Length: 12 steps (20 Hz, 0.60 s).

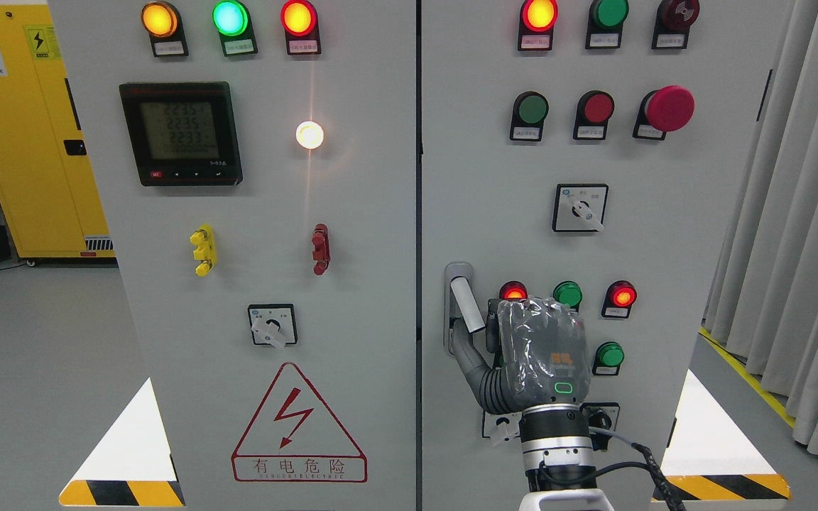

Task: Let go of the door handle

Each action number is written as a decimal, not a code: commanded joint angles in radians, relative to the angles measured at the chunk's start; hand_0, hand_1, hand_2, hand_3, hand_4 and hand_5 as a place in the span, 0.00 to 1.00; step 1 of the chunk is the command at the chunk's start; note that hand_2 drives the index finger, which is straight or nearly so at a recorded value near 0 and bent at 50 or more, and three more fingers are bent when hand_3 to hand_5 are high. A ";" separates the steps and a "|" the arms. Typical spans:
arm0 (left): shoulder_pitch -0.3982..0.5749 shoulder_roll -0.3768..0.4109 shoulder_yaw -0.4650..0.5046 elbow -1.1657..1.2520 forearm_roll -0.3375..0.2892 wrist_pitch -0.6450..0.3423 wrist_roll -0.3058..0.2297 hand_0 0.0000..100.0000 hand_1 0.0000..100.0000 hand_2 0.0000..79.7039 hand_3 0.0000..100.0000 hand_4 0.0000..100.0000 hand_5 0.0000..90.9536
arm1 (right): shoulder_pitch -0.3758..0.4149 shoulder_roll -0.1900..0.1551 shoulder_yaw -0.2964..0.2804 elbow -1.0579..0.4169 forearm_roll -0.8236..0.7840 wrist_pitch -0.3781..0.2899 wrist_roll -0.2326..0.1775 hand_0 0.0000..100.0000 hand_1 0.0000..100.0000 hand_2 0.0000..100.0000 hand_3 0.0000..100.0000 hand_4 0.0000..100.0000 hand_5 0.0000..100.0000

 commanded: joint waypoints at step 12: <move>0.000 0.000 0.000 0.000 0.000 -0.001 0.000 0.12 0.56 0.00 0.00 0.00 0.00 | 0.002 -0.002 -0.008 -0.006 -0.002 -0.001 -0.006 0.63 0.50 0.90 1.00 1.00 1.00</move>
